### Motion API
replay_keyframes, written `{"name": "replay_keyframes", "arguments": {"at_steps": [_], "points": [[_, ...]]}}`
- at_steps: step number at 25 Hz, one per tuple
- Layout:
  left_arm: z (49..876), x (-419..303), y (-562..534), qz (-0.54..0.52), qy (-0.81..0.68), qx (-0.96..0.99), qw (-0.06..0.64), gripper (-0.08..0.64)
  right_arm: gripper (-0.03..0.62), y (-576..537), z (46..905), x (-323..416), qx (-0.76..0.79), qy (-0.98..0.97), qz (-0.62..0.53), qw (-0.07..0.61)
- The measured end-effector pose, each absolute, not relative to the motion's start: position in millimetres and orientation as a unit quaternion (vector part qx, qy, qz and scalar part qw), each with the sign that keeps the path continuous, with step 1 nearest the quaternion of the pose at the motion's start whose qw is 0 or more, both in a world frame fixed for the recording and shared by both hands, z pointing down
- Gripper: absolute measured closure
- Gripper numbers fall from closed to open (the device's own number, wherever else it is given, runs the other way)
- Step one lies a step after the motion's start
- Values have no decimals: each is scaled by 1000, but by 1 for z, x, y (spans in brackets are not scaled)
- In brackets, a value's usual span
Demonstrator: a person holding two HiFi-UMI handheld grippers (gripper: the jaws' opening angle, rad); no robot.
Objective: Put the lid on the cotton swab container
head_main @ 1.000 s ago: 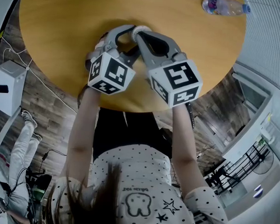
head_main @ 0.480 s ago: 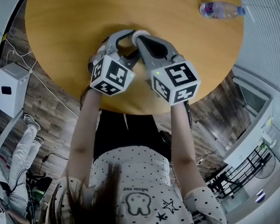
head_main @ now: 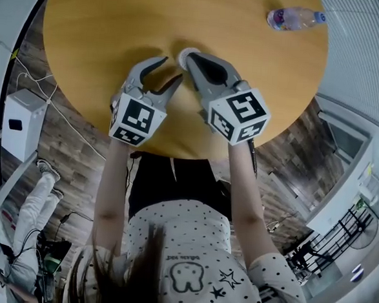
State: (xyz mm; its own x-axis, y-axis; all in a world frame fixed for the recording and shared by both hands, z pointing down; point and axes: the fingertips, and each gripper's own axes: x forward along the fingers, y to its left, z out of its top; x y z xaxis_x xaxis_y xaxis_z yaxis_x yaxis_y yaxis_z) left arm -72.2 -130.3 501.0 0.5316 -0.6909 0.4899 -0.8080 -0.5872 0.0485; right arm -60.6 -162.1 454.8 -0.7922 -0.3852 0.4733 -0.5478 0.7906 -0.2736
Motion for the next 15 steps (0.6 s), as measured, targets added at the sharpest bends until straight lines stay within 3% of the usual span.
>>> {"name": "replay_keyframes", "arguments": {"at_steps": [15], "points": [[393,-86,-128,121,-512,847,78,522,588,-159,366,-50,265,-942,134,155]]}}
